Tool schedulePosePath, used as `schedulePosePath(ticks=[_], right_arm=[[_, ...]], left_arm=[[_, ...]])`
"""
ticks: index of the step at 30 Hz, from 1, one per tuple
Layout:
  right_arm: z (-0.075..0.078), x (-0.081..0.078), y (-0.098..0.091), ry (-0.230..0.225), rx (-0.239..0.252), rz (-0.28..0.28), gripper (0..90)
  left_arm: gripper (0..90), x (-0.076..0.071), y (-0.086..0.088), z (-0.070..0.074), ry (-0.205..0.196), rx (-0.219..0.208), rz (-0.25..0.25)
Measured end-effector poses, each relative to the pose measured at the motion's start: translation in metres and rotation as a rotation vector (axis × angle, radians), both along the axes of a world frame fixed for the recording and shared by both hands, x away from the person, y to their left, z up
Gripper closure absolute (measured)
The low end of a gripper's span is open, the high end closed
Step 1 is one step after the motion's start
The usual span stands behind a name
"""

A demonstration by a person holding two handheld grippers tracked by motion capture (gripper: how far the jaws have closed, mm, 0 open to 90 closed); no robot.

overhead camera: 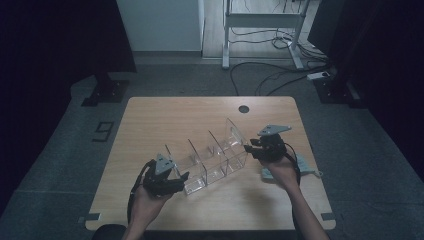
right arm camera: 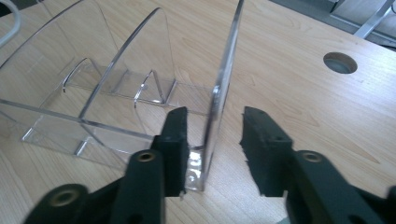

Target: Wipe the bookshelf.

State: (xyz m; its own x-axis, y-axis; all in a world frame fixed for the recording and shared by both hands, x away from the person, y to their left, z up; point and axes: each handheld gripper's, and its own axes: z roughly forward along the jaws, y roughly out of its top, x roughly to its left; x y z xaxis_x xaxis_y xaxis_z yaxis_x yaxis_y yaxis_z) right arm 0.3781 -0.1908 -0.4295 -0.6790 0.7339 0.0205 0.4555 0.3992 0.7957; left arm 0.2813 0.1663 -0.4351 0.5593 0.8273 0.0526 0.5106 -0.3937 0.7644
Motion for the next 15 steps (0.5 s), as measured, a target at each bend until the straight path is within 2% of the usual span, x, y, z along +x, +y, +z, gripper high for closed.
schedulePosePath(ticks=[2,5,7,12,15], right_arm=[[0.001,-0.001,-0.002,0.002,0.009,0.005,53.5],[0.003,-0.003,-0.006,0.012,0.023,0.029,47.7],[0.004,-0.005,-0.008,0.007,0.029,0.051,44.5],[0.006,-0.01,-0.016,0.0,0.063,0.083,40.8],[0.005,-0.012,-0.021,0.006,0.029,0.063,38.9]], left_arm=[[34.8,0.002,0.004,-0.001,0.0,0.008,0.009],[38.3,0.006,0.008,-0.003,0.007,-0.006,0.02],[42.1,0.007,0.01,-0.003,-0.003,0.009,0.035],[49.0,0.013,0.018,-0.005,0.002,0.001,0.056],[54.0,0.016,0.021,-0.005,-0.003,0.002,0.074]])
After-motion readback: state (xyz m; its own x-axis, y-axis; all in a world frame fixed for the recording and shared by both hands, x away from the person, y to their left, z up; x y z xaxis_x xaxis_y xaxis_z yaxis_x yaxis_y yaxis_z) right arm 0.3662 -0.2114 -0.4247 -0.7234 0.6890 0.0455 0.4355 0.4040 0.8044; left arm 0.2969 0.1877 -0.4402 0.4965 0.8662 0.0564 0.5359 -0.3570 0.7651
